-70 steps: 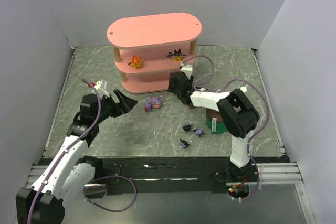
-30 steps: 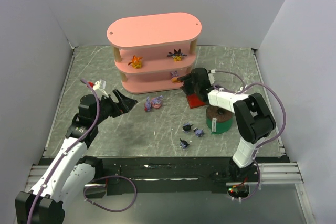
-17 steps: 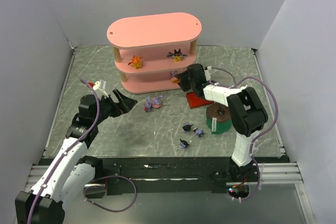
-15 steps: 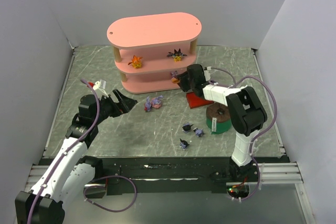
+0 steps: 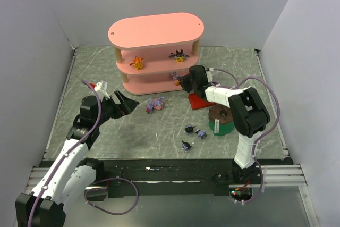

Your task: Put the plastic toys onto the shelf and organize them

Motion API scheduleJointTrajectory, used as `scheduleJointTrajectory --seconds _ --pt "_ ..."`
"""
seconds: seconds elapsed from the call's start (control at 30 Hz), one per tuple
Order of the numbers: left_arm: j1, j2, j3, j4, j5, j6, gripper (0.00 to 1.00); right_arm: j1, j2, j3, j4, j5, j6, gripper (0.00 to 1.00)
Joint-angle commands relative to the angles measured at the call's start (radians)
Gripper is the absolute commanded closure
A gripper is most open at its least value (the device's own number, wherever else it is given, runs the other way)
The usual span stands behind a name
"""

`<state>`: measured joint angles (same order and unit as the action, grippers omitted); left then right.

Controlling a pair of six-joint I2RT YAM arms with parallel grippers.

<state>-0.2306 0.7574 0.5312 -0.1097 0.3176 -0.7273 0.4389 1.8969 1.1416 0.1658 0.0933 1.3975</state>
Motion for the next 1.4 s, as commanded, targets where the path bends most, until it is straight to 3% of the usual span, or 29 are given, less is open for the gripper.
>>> scheduleJointTrajectory --seconds 0.0,0.13,1.1,1.37 --pt "-0.004 -0.001 0.006 0.036 0.017 -0.017 0.04 0.003 -0.009 -0.036 -0.003 0.029 0.021 0.78" --pt "-0.004 -0.001 0.006 0.038 0.017 -0.017 0.04 0.004 -0.015 -0.063 -0.005 0.031 0.046 1.00" --pt "-0.004 0.002 -0.005 0.048 0.024 -0.020 0.04 0.015 0.002 -0.203 0.067 -0.003 0.092 1.00" --pt "-0.004 0.000 -0.005 0.051 0.028 -0.021 0.04 0.026 0.051 -0.276 0.317 0.036 0.055 1.00"
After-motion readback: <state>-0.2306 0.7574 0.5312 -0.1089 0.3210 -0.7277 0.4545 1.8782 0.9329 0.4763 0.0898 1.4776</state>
